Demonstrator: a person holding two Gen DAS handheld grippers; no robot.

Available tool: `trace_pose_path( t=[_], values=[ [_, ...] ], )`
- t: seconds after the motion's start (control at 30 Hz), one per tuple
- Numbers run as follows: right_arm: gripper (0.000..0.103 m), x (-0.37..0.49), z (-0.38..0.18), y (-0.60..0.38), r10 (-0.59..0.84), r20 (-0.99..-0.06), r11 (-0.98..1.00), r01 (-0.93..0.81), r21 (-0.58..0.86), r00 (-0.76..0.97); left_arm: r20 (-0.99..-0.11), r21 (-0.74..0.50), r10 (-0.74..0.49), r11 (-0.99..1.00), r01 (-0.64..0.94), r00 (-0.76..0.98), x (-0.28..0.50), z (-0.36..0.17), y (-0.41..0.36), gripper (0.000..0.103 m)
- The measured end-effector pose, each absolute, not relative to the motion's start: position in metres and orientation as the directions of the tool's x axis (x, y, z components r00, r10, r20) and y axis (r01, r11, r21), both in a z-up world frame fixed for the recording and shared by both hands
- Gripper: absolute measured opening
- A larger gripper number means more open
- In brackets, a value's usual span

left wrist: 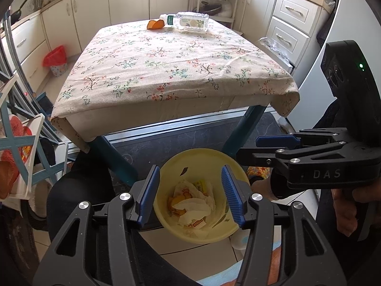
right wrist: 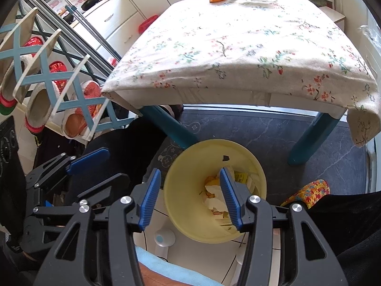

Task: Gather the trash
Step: 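Move both open grippers to the water bottle and small orange peel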

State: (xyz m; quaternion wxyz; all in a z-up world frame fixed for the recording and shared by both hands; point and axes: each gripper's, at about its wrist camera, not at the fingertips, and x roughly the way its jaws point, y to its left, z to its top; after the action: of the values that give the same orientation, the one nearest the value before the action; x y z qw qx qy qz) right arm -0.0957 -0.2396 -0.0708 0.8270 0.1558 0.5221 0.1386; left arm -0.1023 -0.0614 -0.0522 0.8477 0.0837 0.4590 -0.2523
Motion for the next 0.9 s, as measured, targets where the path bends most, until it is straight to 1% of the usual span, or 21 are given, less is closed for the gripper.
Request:
trace_pose_path(
  t=[0.1, 0.23, 0.3, 0.37, 0.47, 0.63, 0.67, 0.7, 0.77, 0.9],
  values=[
    [0.051, -0.096, -0.062, -0.242, 0.418, -0.795, 0.9, -0.083, 0.427, 0.44, -0.806, -0.114, -0.374, 0.859, 0.5, 0.458, -0.099, -0.05, -0.058, 0.052],
    [0.051, -0.091, -0.037, -0.251, 0.425, -0.745, 0.894, -0.111, 0.433, 0.515, -0.79, -0.14, -0.393, 0.863, 0.486, 0.471, -0.091, -0.046, -0.053, 0.053],
    [0.053, -0.085, -0.025, -0.258, 0.409, -0.73, 0.902, -0.121, 0.415, 0.548, -0.783, -0.149, -0.397, 0.867, 0.476, 0.478, -0.086, -0.045, -0.052, 0.054],
    [0.055, -0.071, -0.012, -0.267, 0.367, -0.723, 0.922, -0.129, 0.364, 0.585, -0.781, -0.157, -0.396, 0.873, 0.462, 0.482, -0.078, -0.045, -0.05, 0.055],
    [0.056, -0.041, 0.005, -0.283, 0.3, -0.727, 0.95, -0.125, 0.286, 0.618, -0.781, -0.164, -0.39, 0.881, 0.443, 0.487, -0.066, -0.045, -0.048, 0.055],
    [0.059, 0.026, 0.029, -0.307, 0.168, -0.727, 0.986, -0.127, 0.112, 0.666, -0.767, -0.169, -0.389, 0.889, 0.425, 0.51, -0.039, -0.038, -0.046, 0.055],
    [0.06, 0.041, 0.032, -0.31, 0.148, -0.726, 0.988, -0.131, 0.081, 0.672, -0.761, -0.169, -0.391, 0.89, 0.424, 0.518, -0.031, -0.034, -0.047, 0.055],
    [0.064, 0.059, 0.035, -0.313, 0.126, -0.724, 0.99, -0.136, 0.045, 0.678, -0.756, -0.168, -0.393, 0.89, 0.425, 0.524, -0.025, -0.032, -0.047, 0.056],
    [0.068, 0.087, 0.038, -0.323, 0.093, -0.716, 0.99, -0.139, -0.006, 0.691, -0.741, -0.157, -0.395, 0.888, 0.432, 0.543, -0.006, -0.024, -0.051, 0.057],
    [0.068, 0.146, 0.033, -0.334, 0.022, -0.723, 0.984, -0.141, -0.105, 0.69, -0.721, -0.119, -0.4, 0.876, 0.468, 0.566, 0.038, -0.009, -0.067, 0.058]
  ],
)
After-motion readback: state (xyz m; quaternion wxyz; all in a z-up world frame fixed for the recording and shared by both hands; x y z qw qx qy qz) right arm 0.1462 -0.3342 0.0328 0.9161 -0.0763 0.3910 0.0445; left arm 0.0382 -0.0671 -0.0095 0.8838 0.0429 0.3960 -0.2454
